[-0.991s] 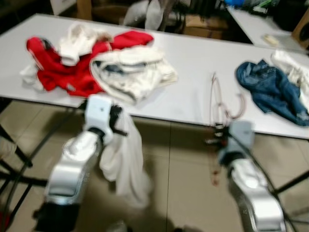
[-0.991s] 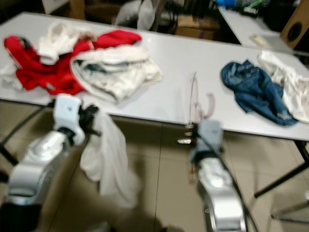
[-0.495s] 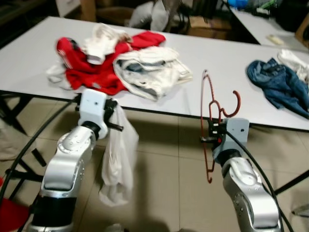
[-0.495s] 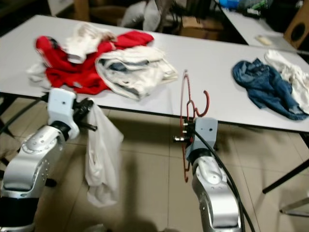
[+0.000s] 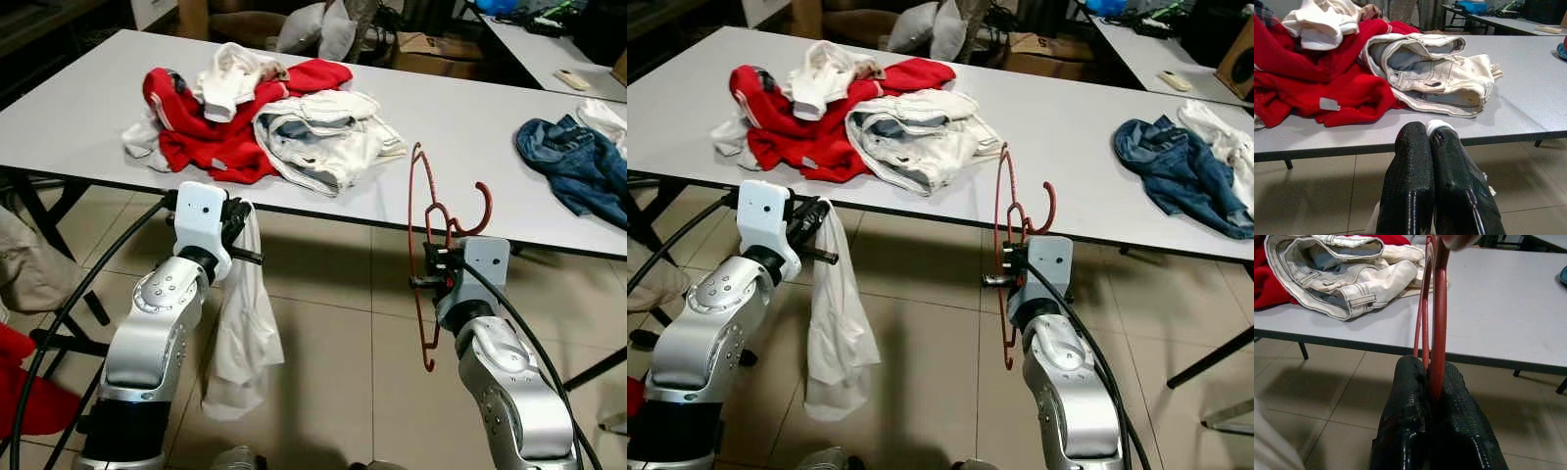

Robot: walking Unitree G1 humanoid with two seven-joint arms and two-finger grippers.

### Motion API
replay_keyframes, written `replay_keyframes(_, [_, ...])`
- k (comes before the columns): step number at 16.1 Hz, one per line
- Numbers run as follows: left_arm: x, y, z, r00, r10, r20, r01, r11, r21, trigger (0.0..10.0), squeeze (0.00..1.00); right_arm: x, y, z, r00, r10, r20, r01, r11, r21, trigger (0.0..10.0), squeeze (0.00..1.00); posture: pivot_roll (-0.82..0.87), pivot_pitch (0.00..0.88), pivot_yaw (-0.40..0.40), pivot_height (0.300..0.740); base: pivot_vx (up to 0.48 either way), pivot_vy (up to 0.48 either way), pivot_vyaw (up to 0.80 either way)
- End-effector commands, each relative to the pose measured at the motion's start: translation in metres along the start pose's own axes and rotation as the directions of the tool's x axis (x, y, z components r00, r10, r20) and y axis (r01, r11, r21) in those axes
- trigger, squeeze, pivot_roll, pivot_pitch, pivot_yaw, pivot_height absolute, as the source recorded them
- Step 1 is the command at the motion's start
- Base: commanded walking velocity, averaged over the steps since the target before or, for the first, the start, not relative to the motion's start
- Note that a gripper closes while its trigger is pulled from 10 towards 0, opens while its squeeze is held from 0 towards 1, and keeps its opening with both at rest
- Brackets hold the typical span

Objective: Hang hanger

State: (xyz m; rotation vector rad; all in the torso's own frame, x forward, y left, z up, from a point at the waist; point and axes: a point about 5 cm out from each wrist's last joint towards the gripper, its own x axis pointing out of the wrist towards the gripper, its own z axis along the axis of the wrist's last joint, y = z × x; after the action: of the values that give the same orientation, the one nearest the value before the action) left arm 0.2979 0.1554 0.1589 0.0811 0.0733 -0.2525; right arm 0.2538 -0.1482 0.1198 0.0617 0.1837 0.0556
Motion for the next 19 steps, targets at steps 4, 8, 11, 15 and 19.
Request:
replay_keyframes(4, [0.006,0.000,0.014,0.999,-0.014,0.049,0.014,1.000,0.000,10.0,0.00,0.000,0.003,0.008,0.999,0.043,0.020,-0.043,0.999,-0.015,10.0,0.00,0.03,0.033,-0.045,0.740,0.270,0.000,0.00])
replay_keyframes(8, [0.015,0.002,0.024,0.997,-0.027,0.078,0.026,1.000,0.012,10.0,0.00,0.000,0.002,0.011,0.997,0.076,0.012,-0.076,0.996,-0.038,10.0,0.00,0.03,0.026,-0.049,0.740,0.313,0.000,0.00])
replay_keyframes(11, [0.017,0.003,0.029,0.996,-0.026,0.090,0.025,1.000,0.017,10.0,0.00,0.002,0.000,0.013,0.997,0.079,0.016,-0.078,0.995,-0.056,10.0,0.00,0.04,0.023,-0.047,0.740,0.317,0.000,-0.80])
replay_keyframes(15, [0.024,0.003,0.038,0.992,-0.050,0.117,0.048,0.999,0.025,10.0,0.00,0.001,-0.006,0.022,0.989,0.144,0.028,-0.139,0.981,-0.137,10.0,0.00,0.03,0.019,-0.040,0.740,0.318,0.000,0.00])
replay_keyframes(19, [0.039,-0.009,0.062,0.974,-0.147,0.175,0.141,0.989,0.045,10.0,0.00,-0.027,-0.024,0.040,0.898,0.432,-0.082,-0.434,0.840,-0.326,10.0,0.00,0.02,0.006,-0.035,0.740,0.318,0.000,0.00])
